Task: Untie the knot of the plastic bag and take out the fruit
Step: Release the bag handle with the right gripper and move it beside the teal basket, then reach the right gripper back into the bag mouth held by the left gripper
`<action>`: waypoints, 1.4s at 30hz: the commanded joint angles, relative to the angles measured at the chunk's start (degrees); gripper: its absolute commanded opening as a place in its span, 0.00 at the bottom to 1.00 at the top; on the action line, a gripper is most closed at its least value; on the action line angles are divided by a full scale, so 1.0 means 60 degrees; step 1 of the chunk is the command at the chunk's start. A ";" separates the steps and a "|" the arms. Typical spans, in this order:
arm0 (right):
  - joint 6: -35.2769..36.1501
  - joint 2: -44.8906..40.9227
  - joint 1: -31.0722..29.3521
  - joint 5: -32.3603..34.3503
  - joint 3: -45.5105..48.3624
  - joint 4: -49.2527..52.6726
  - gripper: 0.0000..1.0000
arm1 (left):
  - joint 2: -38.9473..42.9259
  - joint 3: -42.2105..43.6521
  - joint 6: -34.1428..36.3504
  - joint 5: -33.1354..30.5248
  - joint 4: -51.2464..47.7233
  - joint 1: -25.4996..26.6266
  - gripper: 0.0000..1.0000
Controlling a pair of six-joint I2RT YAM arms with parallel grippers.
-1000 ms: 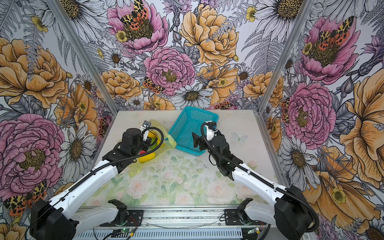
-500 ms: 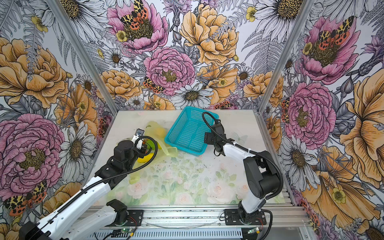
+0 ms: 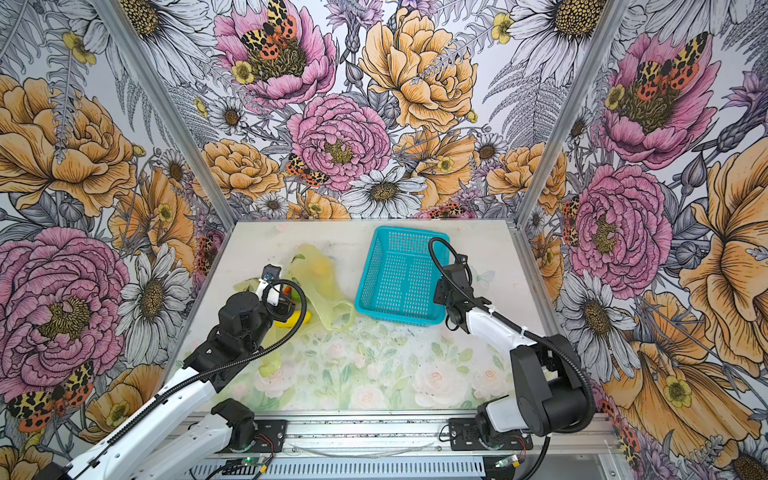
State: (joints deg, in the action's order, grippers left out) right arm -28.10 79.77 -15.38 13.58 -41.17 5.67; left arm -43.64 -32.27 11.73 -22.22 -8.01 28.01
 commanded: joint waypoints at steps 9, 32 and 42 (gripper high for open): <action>-0.0067 -0.2477 0.0269 0.1253 0.0825 0.0399 0.39 | 0.0763 0.0514 -0.0649 0.0628 0.0316 0.0078 0.00; 0.3837 -0.1753 -0.6661 -0.0615 -0.0304 -0.2632 0.97 | 0.0066 0.0421 -0.0647 0.0578 0.0324 0.0538 0.00; 0.3615 0.1279 -0.6965 0.1565 -0.2024 -0.2618 0.92 | 0.0093 0.0458 -0.0592 0.0523 0.0391 0.0626 0.00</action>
State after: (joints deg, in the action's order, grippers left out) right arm -6.48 84.71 -57.08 15.77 -50.17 -9.06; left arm -43.27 -29.19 8.27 -18.79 -7.01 31.16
